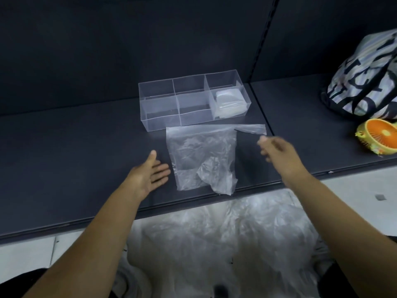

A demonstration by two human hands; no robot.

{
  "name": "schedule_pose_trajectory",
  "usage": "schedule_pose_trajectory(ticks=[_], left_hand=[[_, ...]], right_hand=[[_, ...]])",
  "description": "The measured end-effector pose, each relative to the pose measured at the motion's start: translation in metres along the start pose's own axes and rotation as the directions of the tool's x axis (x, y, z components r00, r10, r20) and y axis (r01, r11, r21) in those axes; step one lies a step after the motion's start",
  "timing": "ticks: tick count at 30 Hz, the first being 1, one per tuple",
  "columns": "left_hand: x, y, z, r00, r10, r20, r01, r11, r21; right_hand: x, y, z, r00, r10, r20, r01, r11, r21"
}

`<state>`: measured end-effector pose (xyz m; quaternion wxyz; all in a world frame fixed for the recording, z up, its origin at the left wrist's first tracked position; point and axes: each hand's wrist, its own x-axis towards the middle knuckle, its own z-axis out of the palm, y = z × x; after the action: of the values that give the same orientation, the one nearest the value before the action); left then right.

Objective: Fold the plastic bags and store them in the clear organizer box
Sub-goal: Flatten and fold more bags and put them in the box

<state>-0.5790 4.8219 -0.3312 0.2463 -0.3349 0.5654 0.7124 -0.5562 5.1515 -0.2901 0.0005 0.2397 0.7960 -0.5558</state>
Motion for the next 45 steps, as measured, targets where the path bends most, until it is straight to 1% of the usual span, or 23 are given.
schedule_pose_trajectory(ticks=[3,5,7,10,12,14,15,17,20,22,25,27,30,31,33,34,36,38,41,42,43,44,45], left_hand=[[-0.016,-0.022,0.008,0.995,-0.072,0.065,0.065,0.993,0.103],[-0.025,-0.029,0.02,0.993,-0.096,0.075,0.083,0.985,0.153],[-0.03,-0.034,0.032,0.994,-0.094,0.06,0.084,0.985,0.152],[-0.035,-0.037,0.042,0.997,-0.073,-0.011,0.073,0.994,0.078],[-0.035,-0.038,0.045,0.996,-0.076,-0.042,0.077,0.997,0.024],[-0.036,-0.038,0.043,0.994,-0.08,-0.079,0.078,0.997,-0.029],[-0.035,-0.037,0.041,0.992,-0.079,-0.102,0.074,0.996,-0.053],[-0.035,-0.036,0.035,0.988,-0.071,-0.141,0.06,0.995,-0.076],[-0.035,-0.038,0.027,0.985,-0.058,-0.16,0.047,0.996,-0.072],[-0.037,-0.04,0.023,0.988,-0.051,-0.147,0.041,0.997,-0.072],[-0.039,-0.043,0.018,0.992,-0.045,-0.122,0.038,0.997,-0.061],[-0.041,-0.044,0.014,0.993,-0.056,-0.102,0.053,0.998,-0.032],[-0.041,-0.04,0.012,0.994,-0.078,-0.071,0.077,0.997,-0.005],[-0.04,-0.038,0.013,0.994,-0.077,-0.082,0.076,0.997,-0.007],[-0.038,-0.037,0.015,0.988,-0.066,-0.141,0.064,0.998,-0.025],[-0.037,-0.037,0.016,0.982,-0.061,-0.177,0.057,0.998,-0.025],[-0.033,-0.04,0.018,0.969,-0.046,-0.242,0.043,0.999,-0.018],[-0.035,-0.044,0.021,0.955,-0.029,-0.295,0.024,0.999,-0.023],[-0.041,-0.054,0.024,0.939,0.033,-0.343,-0.019,0.999,0.045],[-0.045,-0.058,0.024,0.934,0.082,-0.346,-0.039,0.991,0.128],[-0.048,-0.06,0.023,0.93,0.148,-0.337,-0.053,0.959,0.277],[-0.051,-0.061,0.021,0.919,0.237,-0.315,-0.058,0.872,0.485],[-0.053,-0.06,0.021,0.888,0.347,-0.3,-0.052,0.725,0.687]], right_hand=[[-0.049,0.012,0.013,0.977,0.038,0.212,-0.048,0.998,0.044],[-0.067,0.014,0.024,0.923,0.029,0.383,-0.036,0.999,0.013],[-0.072,0.013,0.035,0.876,0.05,0.48,0.0,0.995,-0.104],[-0.075,0.014,0.046,0.844,0.063,0.532,0.11,0.952,-0.286],[-0.075,0.019,0.05,0.881,-0.035,0.472,0.208,0.924,-0.32],[-0.071,0.024,0.047,0.952,-0.145,0.27,0.221,0.936,-0.275],[-0.067,0.026,0.042,0.978,-0.154,0.14,0.186,0.948,-0.259],[-0.059,0.032,0.03,0.991,-0.101,-0.093,0.078,0.971,-0.225],[-0.05,0.042,0.013,0.939,0.091,-0.332,-0.121,0.99,-0.073],[-0.049,0.048,0.008,0.915,0.212,-0.343,-0.2,0.977,0.072],[-0.054,0.049,0.003,0.92,0.317,-0.23,-0.238,0.919,0.314],[-0.057,0.049,-0.003,0.922,0.368,-0.119,-0.285,0.854,0.435],[-0.057,0.051,-0.018,0.907,0.404,0.117,-0.399,0.735,0.549],[-0.055,0.051,-0.023,0.902,0.393,0.181,-0.424,0.72,0.549],[-0.051,0.053,-0.027,0.893,0.388,0.228,-0.45,0.748,0.489],[-0.049,0.052,-0.026,0.894,0.409,0.184,-0.448,0.784,0.43],[-0.045,0.051,-0.02,0.898,0.439,0.01,-0.42,0.851,0.315],[-0.039,0.055,-0.014,0.9,0.41,-0.148,-0.371,0.899,0.231],[-0.035,0.06,-0.014,0.908,0.34,-0.244,-0.343,0.939,0.03],[-0.034,0.061,-0.015,0.908,0.325,-0.264,-0.346,0.937,-0.037],[-0.034,0.061,-0.015,0.903,0.312,-0.295,-0.353,0.93,-0.098],[-0.034,0.059,-0.015,0.893,0.287,-0.348,-0.36,0.918,-0.165],[-0.035,0.055,-0.012,0.875,0.24,-0.421,-0.365,0.898,-0.245]])
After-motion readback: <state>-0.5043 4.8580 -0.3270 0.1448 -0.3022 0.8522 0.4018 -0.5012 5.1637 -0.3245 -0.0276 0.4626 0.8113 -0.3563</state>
